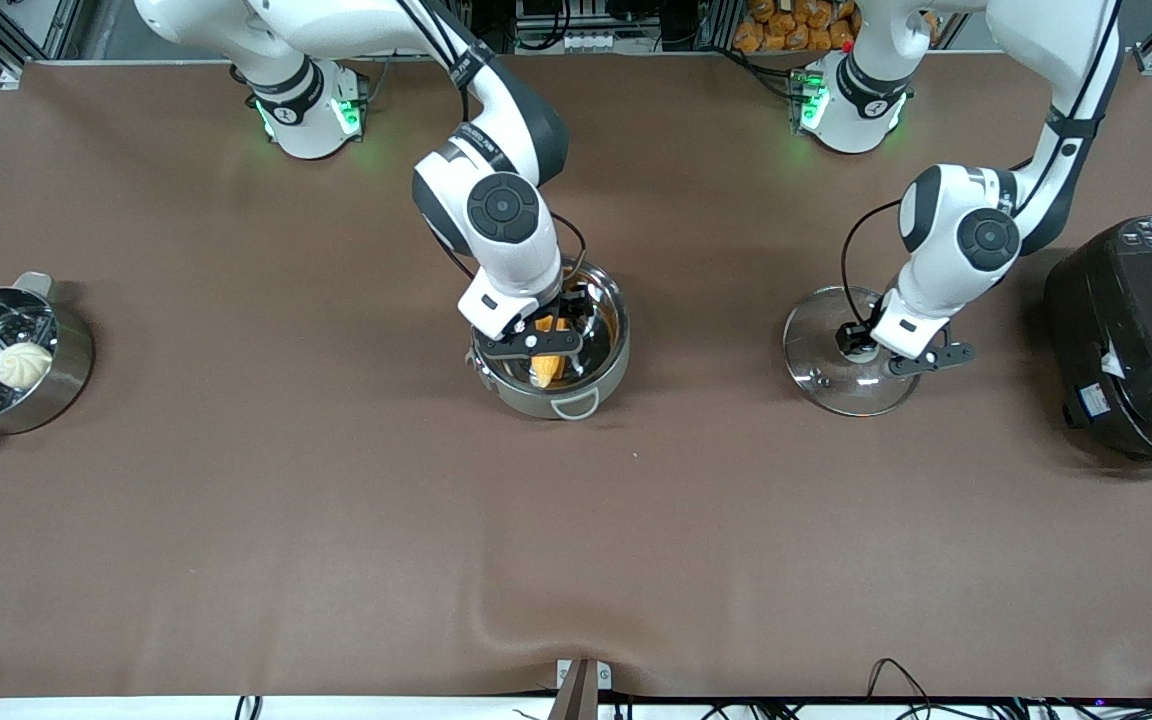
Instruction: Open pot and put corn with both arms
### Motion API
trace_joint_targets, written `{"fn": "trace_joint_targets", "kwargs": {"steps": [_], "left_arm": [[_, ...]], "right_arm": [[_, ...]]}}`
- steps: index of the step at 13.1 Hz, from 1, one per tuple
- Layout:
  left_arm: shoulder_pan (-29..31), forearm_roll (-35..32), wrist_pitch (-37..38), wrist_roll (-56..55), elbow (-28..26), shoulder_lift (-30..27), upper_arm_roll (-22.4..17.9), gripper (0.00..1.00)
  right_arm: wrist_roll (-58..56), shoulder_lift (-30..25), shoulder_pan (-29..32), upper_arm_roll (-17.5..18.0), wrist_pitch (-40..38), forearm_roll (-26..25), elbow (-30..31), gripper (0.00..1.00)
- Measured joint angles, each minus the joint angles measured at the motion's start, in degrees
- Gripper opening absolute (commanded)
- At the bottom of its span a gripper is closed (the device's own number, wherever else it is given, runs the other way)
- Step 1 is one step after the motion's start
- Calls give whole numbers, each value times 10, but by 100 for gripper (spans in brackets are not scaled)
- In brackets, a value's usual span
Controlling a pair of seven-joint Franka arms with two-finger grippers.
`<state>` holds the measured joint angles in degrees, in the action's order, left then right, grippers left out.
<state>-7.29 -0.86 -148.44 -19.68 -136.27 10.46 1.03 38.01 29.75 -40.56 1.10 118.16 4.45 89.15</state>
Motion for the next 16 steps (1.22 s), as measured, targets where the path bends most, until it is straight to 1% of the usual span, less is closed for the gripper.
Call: {"fn": "trace_joint_targets", "kwargs": {"steps": [1, 2, 3, 5, 7, 8, 10, 12, 13, 14, 16], "left_arm": [[1, 0, 26, 0, 20, -11, 0, 100], [1, 0, 77, 0, 52, -23, -1, 100], [2, 0, 144, 0, 94, -34, -2, 100], [3, 0, 278, 0, 193, -47, -2, 100], [4, 0, 373, 0, 275, -50, -3, 100], [4, -1, 414, 0, 307, -51, -3, 100], [5, -1, 475, 14, 362, -51, -3, 100], [8, -1, 520, 35, 414, -53, -4, 100], [9, -1, 541, 39, 437, -55, -4, 100], [9, -1, 563, 39, 462, -56, -4, 100], [9, -1, 609, 39, 503, -57, -3, 100]], "right_arm": [[1, -8, 10, -2, 0, 0, -4, 100], [1, -21, 28, -3, -4, 0, -9, 100], [1, -38, 52, -4, -19, 0, -15, 100], [-2, -83, 110, -6, -69, 1, -29, 100], [-19, -131, 167, -6, -126, 1, -34, 100], [-51, -152, 196, -7, -156, 1, -35, 100], [-135, -186, 251, -8, -206, 0, -39, 100], [-197, -213, 301, -14, -233, 0, -43, 100], [-229, -225, 318, -24, -241, 0, -43, 100], [-268, -235, 326, -42, -245, -1, -43, 100], [-340, -251, 331, -85, -253, -1, -42, 100]]}}
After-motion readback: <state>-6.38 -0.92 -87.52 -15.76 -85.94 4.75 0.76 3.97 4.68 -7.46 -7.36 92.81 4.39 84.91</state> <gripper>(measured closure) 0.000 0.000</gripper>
